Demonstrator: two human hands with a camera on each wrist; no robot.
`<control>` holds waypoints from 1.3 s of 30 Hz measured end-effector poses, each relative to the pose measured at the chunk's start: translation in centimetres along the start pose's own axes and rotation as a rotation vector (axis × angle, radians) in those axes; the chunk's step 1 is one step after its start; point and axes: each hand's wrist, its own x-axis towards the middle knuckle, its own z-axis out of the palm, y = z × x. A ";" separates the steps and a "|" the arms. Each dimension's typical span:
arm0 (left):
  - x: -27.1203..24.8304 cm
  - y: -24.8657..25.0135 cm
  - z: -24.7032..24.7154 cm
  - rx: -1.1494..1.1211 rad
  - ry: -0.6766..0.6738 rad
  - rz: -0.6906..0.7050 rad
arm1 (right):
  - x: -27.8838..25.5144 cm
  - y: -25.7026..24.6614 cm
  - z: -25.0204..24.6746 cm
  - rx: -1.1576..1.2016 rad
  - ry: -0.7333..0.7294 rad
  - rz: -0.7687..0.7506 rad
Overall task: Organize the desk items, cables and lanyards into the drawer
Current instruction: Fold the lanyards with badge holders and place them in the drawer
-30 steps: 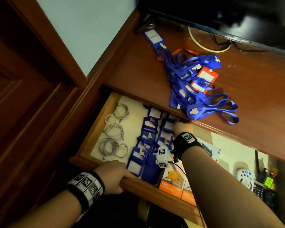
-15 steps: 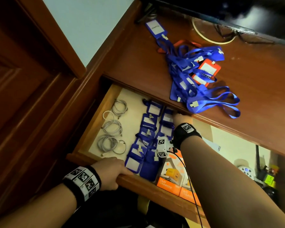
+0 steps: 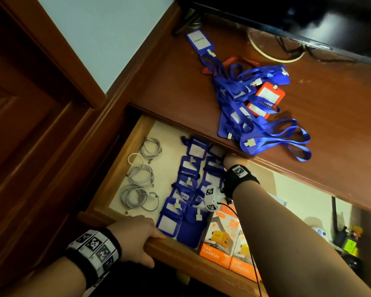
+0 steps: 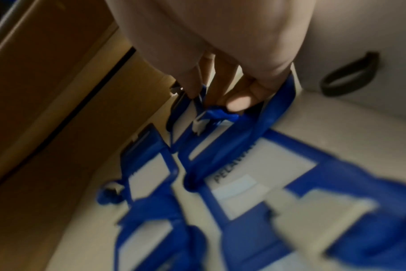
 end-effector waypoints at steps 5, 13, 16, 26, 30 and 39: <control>0.1 0.0 -1.4 -0.022 0.153 -0.062 | 0.0 0.6 0.6 -0.041 0.016 -0.011; 1.9 0.2 -5.4 -0.133 0.429 -0.098 | -2.5 1.6 2.5 -0.095 -0.015 -0.107; 3.7 0.5 -6.0 -0.159 0.502 -0.108 | -3.2 1.9 2.3 -0.299 -0.070 -0.155; 9.2 3.0 -6.7 0.166 0.355 -0.153 | -2.1 1.1 2.9 -0.530 -0.049 -0.414; 9.7 2.4 -5.9 0.200 0.280 -0.157 | -1.0 1.3 3.2 -0.637 -0.152 -0.438; 10.5 3.0 -9.6 0.161 0.449 -0.137 | -4.2 3.1 3.0 -0.756 -0.202 -0.444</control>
